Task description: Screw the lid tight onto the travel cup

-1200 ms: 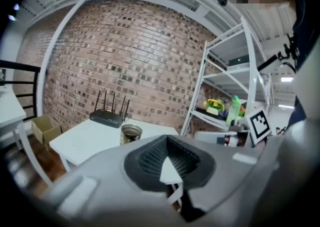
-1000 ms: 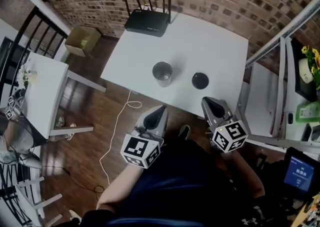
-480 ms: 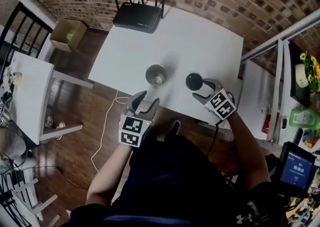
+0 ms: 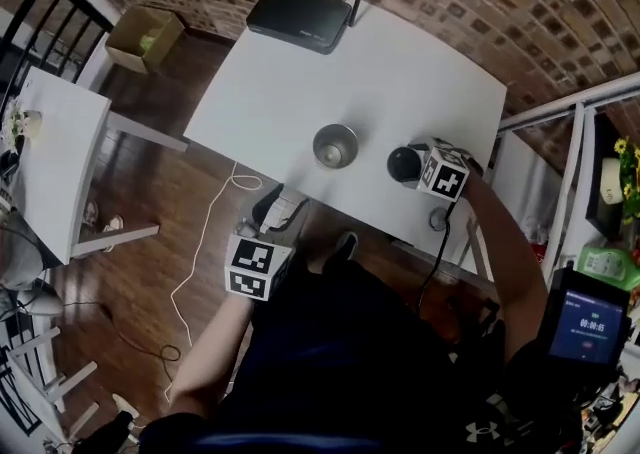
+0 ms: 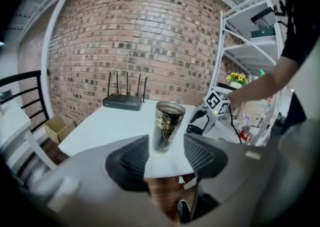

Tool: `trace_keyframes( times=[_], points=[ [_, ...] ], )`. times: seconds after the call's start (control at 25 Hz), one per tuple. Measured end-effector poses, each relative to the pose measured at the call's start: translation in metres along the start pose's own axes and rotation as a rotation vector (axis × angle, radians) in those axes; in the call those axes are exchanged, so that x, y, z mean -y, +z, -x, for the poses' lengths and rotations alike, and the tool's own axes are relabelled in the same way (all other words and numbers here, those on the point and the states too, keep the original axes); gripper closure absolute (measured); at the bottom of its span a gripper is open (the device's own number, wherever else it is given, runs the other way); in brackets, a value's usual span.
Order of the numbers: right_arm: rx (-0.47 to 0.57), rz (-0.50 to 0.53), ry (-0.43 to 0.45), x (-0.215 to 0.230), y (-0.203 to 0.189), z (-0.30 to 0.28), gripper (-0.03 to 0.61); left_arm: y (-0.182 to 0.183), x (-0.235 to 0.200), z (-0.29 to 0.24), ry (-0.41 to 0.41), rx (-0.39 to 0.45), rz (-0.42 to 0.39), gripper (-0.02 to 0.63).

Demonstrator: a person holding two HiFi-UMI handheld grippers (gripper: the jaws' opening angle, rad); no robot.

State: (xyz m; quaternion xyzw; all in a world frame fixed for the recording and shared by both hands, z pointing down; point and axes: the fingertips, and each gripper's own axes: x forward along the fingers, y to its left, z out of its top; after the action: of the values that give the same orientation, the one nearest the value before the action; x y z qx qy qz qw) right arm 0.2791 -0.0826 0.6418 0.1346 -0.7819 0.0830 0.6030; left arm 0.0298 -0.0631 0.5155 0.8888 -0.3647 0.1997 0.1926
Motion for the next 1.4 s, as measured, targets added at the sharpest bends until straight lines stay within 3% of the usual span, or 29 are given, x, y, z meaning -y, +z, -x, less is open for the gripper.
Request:
trace_keyframes(
  times=[0.28, 0.76, 1.08, 1.2, 1.4],
  points=[
    [-0.06, 0.018, 0.059, -0.003, -0.001, -0.011, 0.237, -0.001, -0.009, 0.01, 0.034, 0.018, 0.043, 0.411],
    [0.02, -0.033, 0.013, -0.003, 0.016, 0.005, 0.245, 0.004, 0.003, -0.002, -0.019, 0.02, 0.022, 0.42],
    [0.219, -0.023, -0.082, -0.004, 0.092, 0.1, 0.245, 0.023, 0.009, -0.018, -0.069, 0.064, -0.067, 0.422],
    [0.261, 0.046, -0.109, -0.001, 0.128, 0.135, 0.245, 0.031, 0.004, -0.027, -0.064, 0.081, -0.124, 0.419],
    [0.282, 0.175, -0.086, 0.002, 0.187, 0.164, 0.245, 0.031, 0.008, -0.056, -0.125, 0.047, -0.218, 0.303]
  ],
)
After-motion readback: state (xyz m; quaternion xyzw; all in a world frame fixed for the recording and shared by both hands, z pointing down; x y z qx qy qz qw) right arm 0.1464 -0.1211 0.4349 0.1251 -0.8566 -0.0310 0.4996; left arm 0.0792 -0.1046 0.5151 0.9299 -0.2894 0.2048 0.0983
